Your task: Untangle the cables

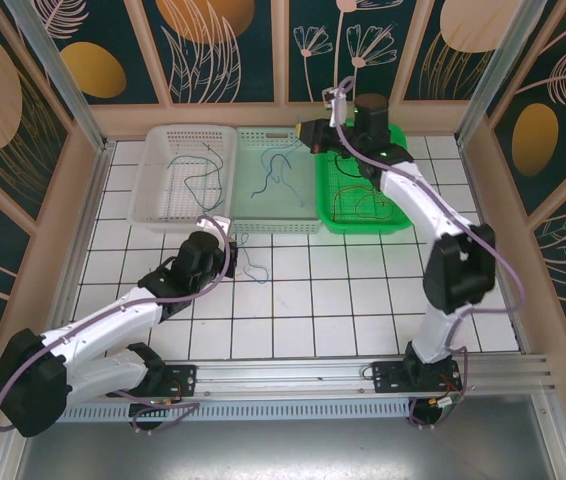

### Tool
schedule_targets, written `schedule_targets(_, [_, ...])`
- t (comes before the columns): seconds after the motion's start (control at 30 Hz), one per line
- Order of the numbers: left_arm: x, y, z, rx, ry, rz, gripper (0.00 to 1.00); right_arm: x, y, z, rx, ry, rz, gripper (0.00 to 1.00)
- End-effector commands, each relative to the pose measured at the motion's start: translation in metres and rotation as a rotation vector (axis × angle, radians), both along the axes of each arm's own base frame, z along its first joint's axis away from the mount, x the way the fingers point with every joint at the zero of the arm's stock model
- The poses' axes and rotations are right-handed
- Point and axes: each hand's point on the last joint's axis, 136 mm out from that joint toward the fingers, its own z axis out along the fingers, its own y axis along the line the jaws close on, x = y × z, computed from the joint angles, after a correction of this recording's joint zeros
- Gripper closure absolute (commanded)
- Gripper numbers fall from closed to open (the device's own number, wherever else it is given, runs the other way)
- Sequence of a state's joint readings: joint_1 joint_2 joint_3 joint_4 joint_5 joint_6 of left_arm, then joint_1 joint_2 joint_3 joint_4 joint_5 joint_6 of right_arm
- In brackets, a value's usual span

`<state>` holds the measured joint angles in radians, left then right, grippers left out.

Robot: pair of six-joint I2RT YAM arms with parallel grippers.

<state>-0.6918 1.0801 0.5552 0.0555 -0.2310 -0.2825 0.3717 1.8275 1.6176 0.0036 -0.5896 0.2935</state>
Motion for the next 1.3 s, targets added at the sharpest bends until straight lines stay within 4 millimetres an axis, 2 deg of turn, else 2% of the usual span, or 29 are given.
schedule_targets(0.0, [0.003,-0.005,0.003,-0.039,-0.014,-0.006,1.0,0.015,0.016,-0.013,0.012,0.006,0.036,1.0])
schedule_targets(0.17, [0.006,-0.012,0.0,-0.036,-0.005,-0.027,1.0,0.043,0.02,-0.069,-0.019,0.137,-0.012,1.0])
schedule_targets(0.27, [0.007,-0.016,-0.004,-0.025,0.01,-0.043,1.0,0.057,0.023,-0.108,-0.057,0.256,-0.03,0.92])
schedule_targets(0.37, [0.008,-0.019,-0.005,-0.027,0.017,-0.05,1.0,0.063,0.032,-0.128,-0.055,0.343,-0.013,0.76])
schedule_targets(0.4, [0.008,-0.019,-0.005,-0.029,0.018,-0.051,1.0,0.065,0.032,-0.131,-0.05,0.362,-0.016,0.69])
schedule_targets(0.47, [0.008,-0.02,-0.004,-0.036,0.016,-0.051,1.0,0.069,0.033,-0.131,-0.041,0.376,-0.026,0.48])
schedule_targets(0.6, [0.008,-0.02,-0.003,-0.044,0.016,-0.05,1.0,0.073,0.033,-0.114,-0.028,0.381,-0.03,0.43])
schedule_targets(0.7, [0.008,-0.021,-0.001,-0.05,0.014,-0.052,1.0,0.067,0.035,-0.09,-0.036,0.348,-0.007,0.39])
schedule_targets(0.8, [0.008,-0.022,0.005,-0.069,0.001,-0.054,1.0,0.049,0.038,-0.072,-0.084,0.29,0.021,0.38])
schedule_targets(0.93, [0.004,-0.027,0.018,-0.106,-0.02,-0.084,1.0,0.006,0.038,-0.074,-0.183,0.22,0.084,0.38])
schedule_targets(1.03, [0.003,-0.025,0.025,-0.121,-0.034,-0.081,1.0,-0.031,0.026,-0.09,-0.201,0.213,0.123,0.4])
schedule_targets(1.17, [0.001,-0.026,0.042,-0.171,-0.065,-0.085,1.0,-0.09,0.011,-0.106,-0.181,0.191,0.199,0.47])
schedule_targets(1.27, [-0.001,-0.03,0.055,-0.221,-0.09,-0.102,1.0,-0.129,0.007,-0.133,-0.21,0.207,0.227,0.49])
